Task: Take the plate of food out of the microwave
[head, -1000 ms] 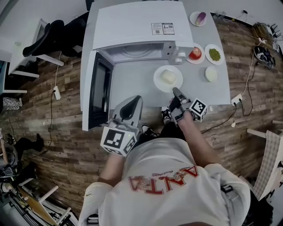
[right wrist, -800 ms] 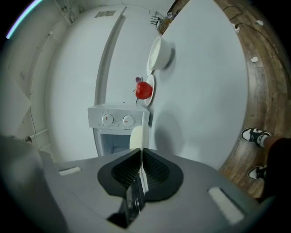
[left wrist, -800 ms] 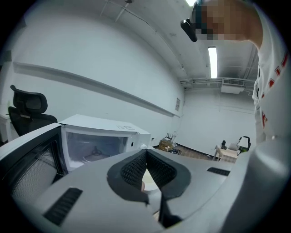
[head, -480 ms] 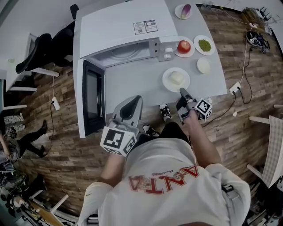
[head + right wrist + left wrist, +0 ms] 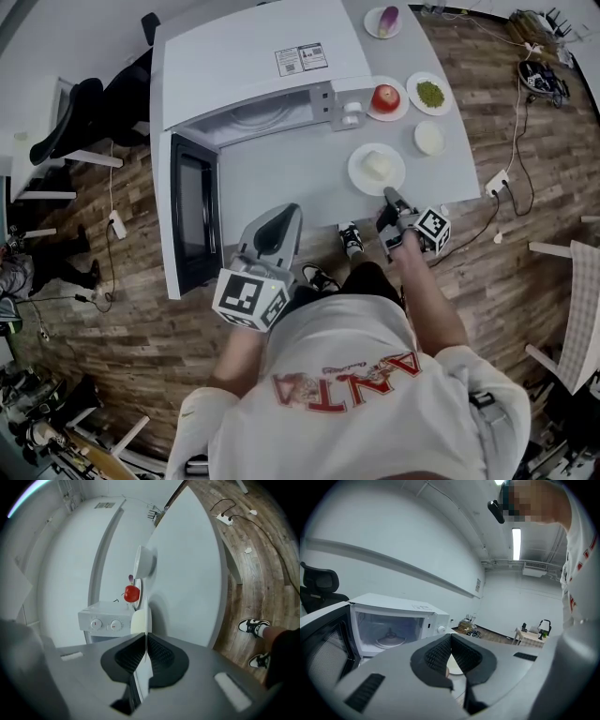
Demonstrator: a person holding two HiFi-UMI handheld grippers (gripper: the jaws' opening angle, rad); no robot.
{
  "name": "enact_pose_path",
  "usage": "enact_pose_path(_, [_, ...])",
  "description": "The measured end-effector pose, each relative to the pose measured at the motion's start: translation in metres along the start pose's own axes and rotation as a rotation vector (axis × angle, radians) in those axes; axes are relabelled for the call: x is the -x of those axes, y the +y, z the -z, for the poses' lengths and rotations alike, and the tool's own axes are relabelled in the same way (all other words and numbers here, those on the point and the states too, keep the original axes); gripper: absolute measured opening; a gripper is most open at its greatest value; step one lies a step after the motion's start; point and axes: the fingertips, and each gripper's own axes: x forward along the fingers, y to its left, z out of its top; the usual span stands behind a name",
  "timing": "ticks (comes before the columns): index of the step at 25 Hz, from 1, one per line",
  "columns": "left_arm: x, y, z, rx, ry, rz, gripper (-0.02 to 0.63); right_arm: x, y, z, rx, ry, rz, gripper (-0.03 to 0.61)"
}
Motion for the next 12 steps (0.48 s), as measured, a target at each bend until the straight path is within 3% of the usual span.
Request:
enact_pose_path(5, [0.002,0.010,0.003,0.015,-0.010,-0.017,0.010,-0.001,0.005,-0.007,0.059,0.029,0.032,0.018])
enact_pose_path(12, [0.002,0.014,0.005,0.030,-0.008,-0.021,0.009,-0.003,0.012,-0.004,0.247,0.141,0.119,0.106])
